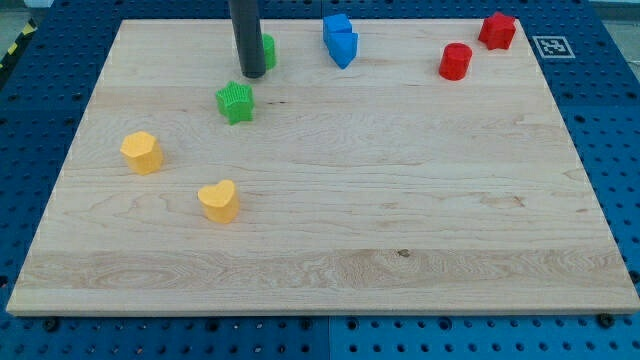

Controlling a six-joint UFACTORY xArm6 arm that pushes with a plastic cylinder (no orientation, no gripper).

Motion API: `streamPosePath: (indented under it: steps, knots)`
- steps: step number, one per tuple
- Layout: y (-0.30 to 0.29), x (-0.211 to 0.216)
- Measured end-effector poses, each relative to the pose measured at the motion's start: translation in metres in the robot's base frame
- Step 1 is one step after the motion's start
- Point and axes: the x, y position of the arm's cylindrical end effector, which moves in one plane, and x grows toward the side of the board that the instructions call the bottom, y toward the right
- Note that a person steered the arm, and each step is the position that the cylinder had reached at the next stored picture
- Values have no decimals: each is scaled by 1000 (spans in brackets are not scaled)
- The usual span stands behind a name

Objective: Move the green circle closer to the blue cube

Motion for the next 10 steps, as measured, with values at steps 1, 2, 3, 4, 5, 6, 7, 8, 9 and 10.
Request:
streamPosePath:
  steps: [1, 2, 3, 4, 5, 6, 7, 8, 9, 10]
  knots:
    - [0, -3]
    - [-8, -16]
    - [-8, -19]
    - [-19, -19]
    - [-33, -19]
    - [-33, -19]
    - [-33, -25]
    - [-33, -32]
    - [-33, -38]
    - [-16, -41]
